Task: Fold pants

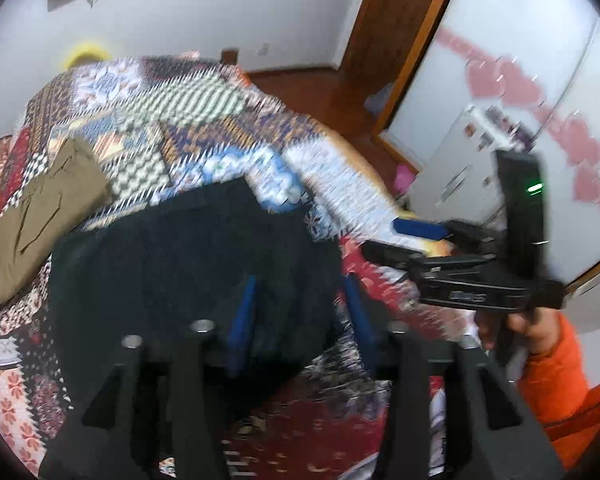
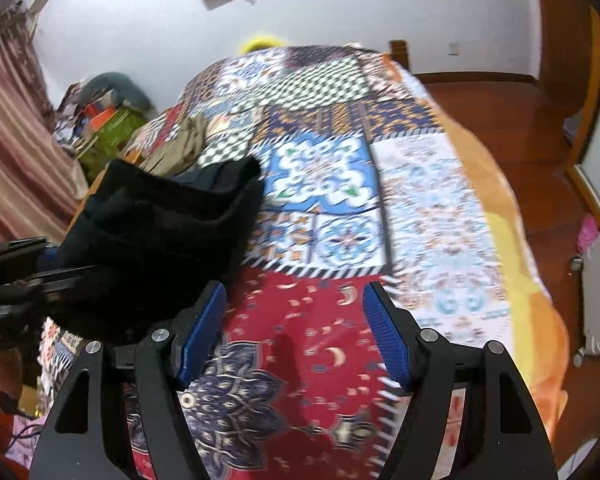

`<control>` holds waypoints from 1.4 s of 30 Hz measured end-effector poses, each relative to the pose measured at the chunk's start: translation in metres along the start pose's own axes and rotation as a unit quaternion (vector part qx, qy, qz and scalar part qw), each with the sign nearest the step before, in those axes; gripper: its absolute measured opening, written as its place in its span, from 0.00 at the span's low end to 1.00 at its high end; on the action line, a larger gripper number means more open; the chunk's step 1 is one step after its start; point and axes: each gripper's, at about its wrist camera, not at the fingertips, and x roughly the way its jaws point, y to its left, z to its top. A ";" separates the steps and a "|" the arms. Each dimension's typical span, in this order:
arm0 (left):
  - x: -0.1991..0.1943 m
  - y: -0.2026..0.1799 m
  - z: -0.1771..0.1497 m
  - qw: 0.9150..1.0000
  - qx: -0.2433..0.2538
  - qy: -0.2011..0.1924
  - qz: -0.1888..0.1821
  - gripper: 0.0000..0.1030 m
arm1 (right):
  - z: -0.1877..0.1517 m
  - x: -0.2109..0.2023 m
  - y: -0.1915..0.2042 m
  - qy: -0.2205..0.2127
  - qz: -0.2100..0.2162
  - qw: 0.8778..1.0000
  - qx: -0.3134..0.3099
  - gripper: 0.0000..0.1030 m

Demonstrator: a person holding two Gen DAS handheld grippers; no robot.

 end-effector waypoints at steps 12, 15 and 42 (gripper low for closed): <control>-0.037 0.071 -0.005 0.989 -0.029 -0.047 0.134 0.61 | 0.025 -0.017 0.057 -0.043 0.058 0.995 -0.066 0.66; -0.031 0.106 -0.023 0.987 -0.058 -0.019 0.151 0.61 | 0.017 -0.001 0.073 -0.022 0.070 0.994 -0.083 0.66; 0.015 0.219 0.006 0.971 -0.080 0.019 0.225 0.65 | -0.020 0.047 0.064 0.058 0.087 0.992 -0.065 0.70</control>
